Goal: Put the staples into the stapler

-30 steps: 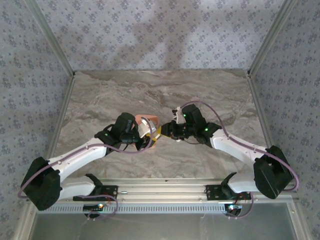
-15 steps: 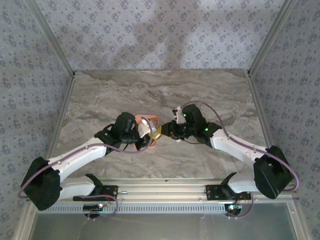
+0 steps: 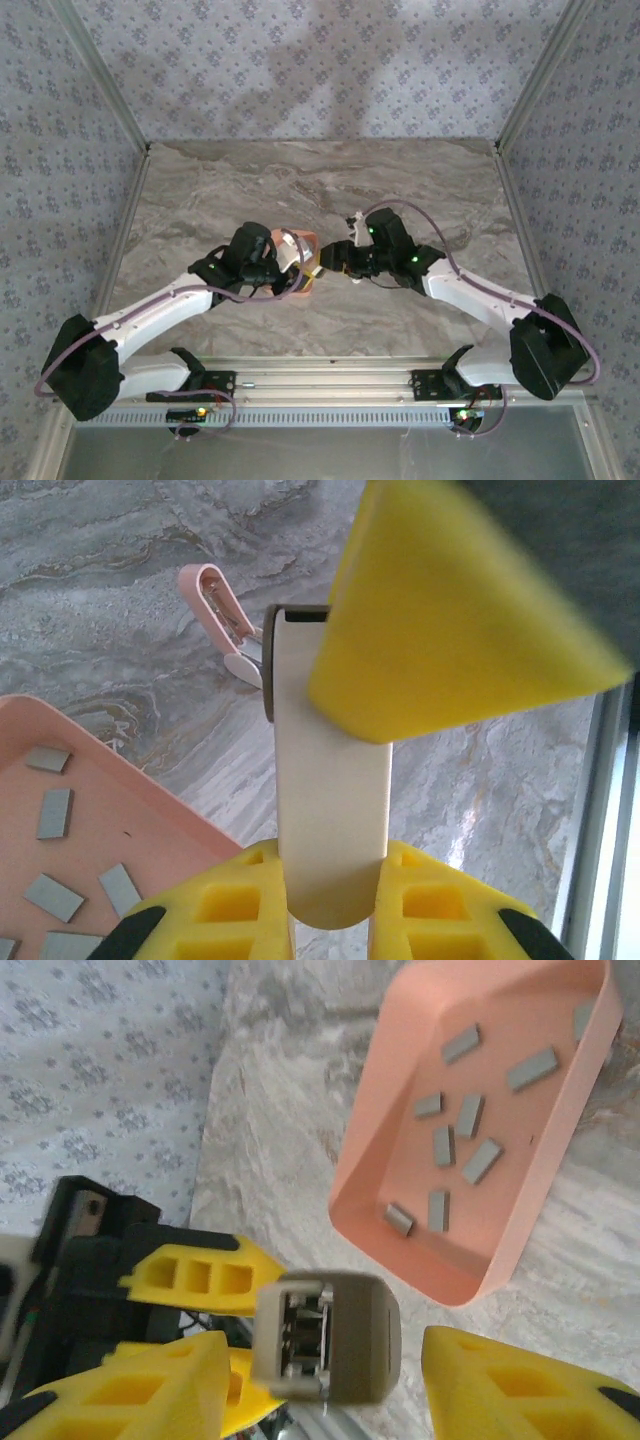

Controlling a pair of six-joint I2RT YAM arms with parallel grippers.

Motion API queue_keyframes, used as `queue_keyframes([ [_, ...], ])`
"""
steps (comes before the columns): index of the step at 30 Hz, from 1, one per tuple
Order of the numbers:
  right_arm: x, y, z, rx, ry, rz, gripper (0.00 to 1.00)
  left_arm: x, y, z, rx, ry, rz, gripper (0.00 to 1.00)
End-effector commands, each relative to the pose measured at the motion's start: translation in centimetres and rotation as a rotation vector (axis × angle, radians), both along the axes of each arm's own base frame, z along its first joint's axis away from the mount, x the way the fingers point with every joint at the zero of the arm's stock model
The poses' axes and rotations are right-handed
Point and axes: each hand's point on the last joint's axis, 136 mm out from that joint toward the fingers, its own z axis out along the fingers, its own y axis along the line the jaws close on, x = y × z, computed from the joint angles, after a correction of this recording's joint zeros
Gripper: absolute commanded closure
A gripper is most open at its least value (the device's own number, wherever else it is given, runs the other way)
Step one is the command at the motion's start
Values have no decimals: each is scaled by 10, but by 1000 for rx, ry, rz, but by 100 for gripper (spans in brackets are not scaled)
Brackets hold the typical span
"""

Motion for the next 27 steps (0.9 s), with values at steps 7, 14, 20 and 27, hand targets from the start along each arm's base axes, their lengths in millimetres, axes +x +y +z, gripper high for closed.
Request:
queue_keyframes([
  [7, -1, -32, 9, -135, -426, 18, 48, 17, -3, 27, -221, 313, 235, 100],
  [14, -17, -10, -2, -106, -563, 167, 52, 19, -7, 31, -297, 488, 330, 100],
  [20, -17, -2, -10, -55, -576, 173, 55, 21, -9, 26, -315, 588, 393, 100],
  [27, -12, 4, -11, -33, -580, 157, 56, 21, -16, 31, -353, 640, 388, 100],
])
